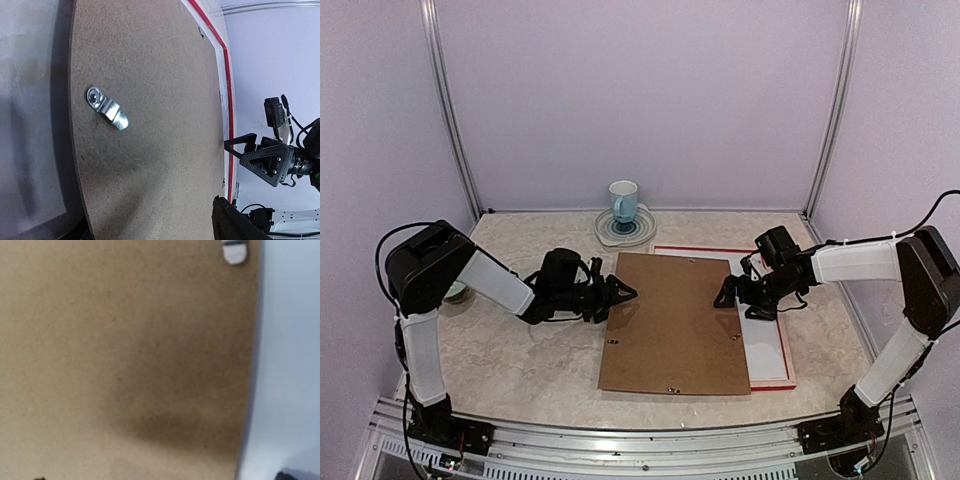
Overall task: Put the photo into the frame
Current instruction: Move the backboard to the photo.
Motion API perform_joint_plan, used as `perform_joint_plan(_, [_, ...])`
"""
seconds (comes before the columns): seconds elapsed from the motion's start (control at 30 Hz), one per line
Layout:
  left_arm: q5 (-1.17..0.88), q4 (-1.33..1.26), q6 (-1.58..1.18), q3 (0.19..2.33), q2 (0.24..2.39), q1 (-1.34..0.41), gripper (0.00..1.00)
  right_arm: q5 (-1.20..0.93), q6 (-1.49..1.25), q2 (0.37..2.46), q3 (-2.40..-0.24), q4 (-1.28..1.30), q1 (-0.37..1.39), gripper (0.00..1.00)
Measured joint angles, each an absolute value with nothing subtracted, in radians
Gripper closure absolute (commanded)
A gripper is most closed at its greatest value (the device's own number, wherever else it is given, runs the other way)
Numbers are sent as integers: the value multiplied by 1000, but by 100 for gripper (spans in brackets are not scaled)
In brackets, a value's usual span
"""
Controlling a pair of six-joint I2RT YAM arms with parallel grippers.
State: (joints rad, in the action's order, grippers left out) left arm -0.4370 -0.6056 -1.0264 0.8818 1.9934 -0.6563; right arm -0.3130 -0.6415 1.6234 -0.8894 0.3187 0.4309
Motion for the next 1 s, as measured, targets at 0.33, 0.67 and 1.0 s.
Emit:
perform_joint_plan(0.33, [-423,-575,-996,881,1991,-654,33,-322,-644,1625,-889,308,429,1])
perform_joint_plan(0.67, [-379,-510,-959,836,1921,-630,33,-340,-648,1638,-885,286,429,1])
perform_joint_plan(1.0, [-364,-470,-935,836,1903,-629,33,-345,-649,1638,-885,281,429,1])
